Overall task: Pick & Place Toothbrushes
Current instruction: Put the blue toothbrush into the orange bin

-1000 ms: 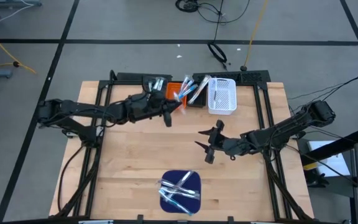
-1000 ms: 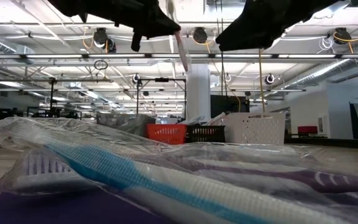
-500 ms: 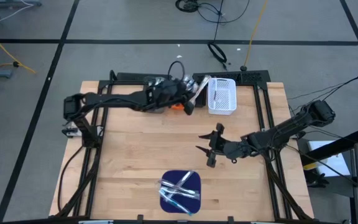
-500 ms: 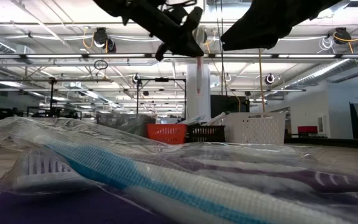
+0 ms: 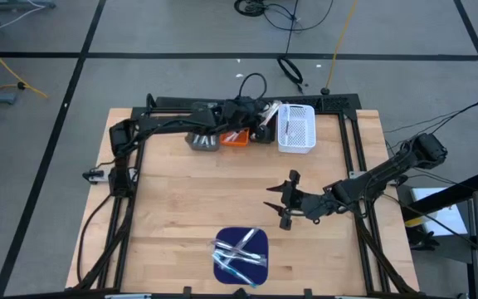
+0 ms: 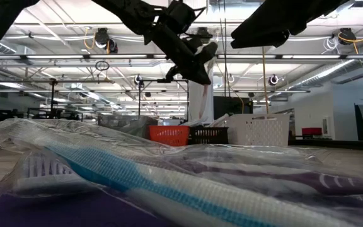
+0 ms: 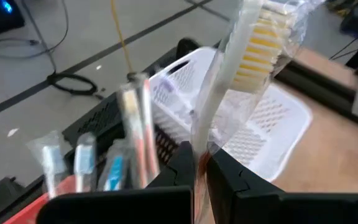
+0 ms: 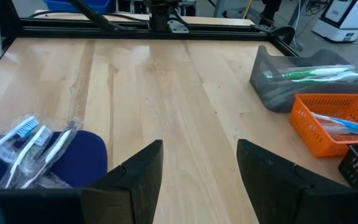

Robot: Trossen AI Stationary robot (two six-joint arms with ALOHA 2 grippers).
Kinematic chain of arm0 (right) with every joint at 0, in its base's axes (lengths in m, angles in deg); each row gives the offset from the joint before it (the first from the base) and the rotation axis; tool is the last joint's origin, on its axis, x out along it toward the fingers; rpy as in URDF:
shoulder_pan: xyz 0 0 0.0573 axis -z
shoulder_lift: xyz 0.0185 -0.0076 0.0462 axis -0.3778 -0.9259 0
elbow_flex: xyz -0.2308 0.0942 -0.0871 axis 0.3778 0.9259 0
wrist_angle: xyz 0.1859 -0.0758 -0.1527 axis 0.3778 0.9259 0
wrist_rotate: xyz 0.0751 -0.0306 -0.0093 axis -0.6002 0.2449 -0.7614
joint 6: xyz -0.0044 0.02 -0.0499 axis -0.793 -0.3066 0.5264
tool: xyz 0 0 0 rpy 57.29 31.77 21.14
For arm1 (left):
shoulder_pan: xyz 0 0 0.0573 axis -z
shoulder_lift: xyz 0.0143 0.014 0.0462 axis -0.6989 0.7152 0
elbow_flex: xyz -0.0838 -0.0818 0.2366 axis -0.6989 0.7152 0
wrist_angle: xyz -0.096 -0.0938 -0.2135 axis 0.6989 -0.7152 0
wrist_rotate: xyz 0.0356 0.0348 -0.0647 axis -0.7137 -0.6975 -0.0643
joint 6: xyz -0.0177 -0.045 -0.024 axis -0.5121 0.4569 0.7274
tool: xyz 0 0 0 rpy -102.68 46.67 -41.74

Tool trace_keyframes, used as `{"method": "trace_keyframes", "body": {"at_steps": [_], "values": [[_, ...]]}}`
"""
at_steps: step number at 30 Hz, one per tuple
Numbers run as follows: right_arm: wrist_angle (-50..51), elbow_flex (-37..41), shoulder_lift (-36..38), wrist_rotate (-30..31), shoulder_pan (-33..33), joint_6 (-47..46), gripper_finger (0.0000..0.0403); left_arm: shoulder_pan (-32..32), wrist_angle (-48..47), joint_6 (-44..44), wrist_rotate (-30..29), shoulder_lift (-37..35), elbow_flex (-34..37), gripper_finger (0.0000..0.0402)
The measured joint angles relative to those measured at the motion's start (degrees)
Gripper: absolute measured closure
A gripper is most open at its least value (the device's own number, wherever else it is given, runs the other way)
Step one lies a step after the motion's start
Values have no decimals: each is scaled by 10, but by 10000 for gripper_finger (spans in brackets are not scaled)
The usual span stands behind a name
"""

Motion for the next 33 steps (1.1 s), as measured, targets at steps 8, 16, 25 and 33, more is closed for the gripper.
{"method": "trace_keyframes", "body": {"at_steps": [8,16,25,33], "values": [[-29,27,0,0,0,-14,206,-25,-14,7,-2,7,0,394],[-138,85,0,0,1,-7,206,-26,-11,6,-1,11,0,394],[-154,90,0,0,1,6,206,-26,8,28,0,48,1,394],[-151,90,0,0,1,7,206,-26,7,44,4,66,1,388]]}}
